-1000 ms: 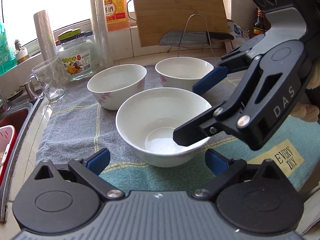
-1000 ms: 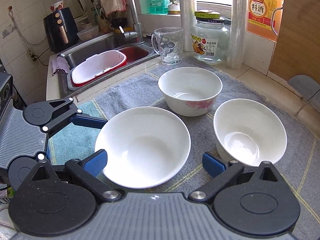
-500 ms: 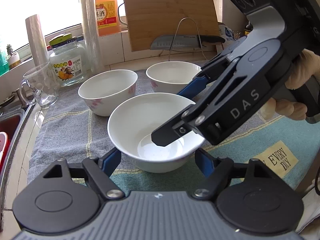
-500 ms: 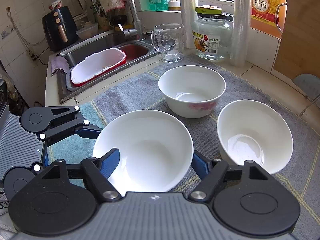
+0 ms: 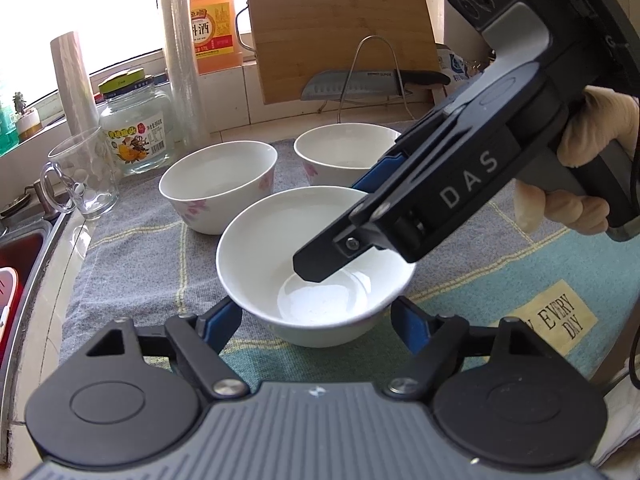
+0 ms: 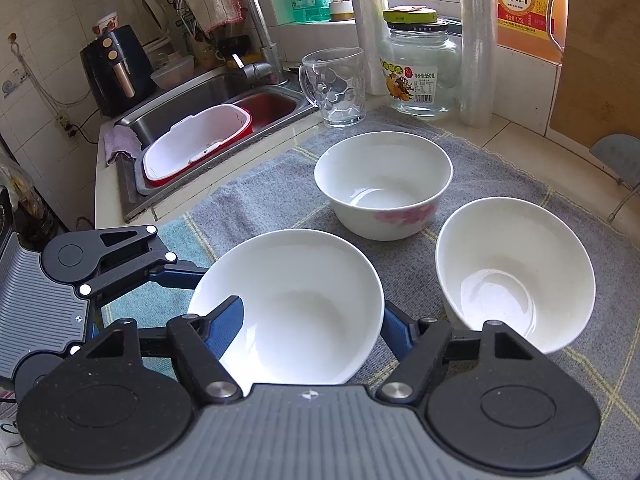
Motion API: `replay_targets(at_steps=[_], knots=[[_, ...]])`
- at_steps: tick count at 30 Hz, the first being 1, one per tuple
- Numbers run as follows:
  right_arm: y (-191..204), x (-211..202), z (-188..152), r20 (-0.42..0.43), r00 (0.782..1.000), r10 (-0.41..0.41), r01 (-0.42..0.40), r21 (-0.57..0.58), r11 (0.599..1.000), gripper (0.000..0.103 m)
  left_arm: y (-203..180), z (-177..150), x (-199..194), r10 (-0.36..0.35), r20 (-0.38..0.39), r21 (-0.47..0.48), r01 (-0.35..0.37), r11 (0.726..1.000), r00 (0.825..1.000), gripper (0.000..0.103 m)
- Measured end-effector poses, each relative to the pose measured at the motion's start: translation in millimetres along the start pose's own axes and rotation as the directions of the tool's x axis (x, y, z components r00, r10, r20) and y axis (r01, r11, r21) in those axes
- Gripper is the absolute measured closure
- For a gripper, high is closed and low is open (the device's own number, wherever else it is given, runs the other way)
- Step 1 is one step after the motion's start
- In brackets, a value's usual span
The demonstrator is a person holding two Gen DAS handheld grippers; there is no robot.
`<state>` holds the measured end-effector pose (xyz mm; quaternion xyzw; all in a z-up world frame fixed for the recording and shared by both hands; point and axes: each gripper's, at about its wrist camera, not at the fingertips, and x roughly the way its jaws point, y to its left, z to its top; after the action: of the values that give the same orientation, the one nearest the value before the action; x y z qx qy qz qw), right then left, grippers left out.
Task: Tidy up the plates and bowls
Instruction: 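Close the right tool on the rim of the white bowl, then carry the white bowl with the right tool toward the plate stack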
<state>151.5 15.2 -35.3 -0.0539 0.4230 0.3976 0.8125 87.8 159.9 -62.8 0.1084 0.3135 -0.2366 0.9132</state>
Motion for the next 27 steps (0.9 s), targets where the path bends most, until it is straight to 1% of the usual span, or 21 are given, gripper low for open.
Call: replay_targets(at_steps=[2, 8, 16, 23, 27], knots=[[-1, -1, 0, 0.000, 1.000, 0.007, -0.007, 0.007, 1.000, 0.025, -1, 2, -1, 0.000, -0.005, 0.001, 0.000, 1.000, 1.000, 0.021], [4, -4, -2, -0.011, 1.000, -0.008, 0.008, -0.008, 1.000, 0.025, -4, 4, -4, -0.008, -0.013, 0.004, 0.008, 1.000, 1.000, 0.022], [6, -21, -12, 0.003, 1.000, -0.026, 0.027, -0.007, 1.000, 0.025, -15, 10, -10, -0.032, -0.013, 0.033, 0.033, 0.999, 0.999, 0.022], [0, -43, -31, 0.016, 0.997, -0.075, 0.074, 0.022, 0.997, 0.025, -34, 17, -6, -0.090, -0.019, 0.074, 0.091, 0.993, 0.996, 0.022], [-9, -58, -44, 0.024, 0.994, -0.110, 0.109, 0.061, 0.992, 0.025, -49, 24, -1, -0.134, -0.015, 0.099, 0.135, 0.986, 0.991, 0.022]])
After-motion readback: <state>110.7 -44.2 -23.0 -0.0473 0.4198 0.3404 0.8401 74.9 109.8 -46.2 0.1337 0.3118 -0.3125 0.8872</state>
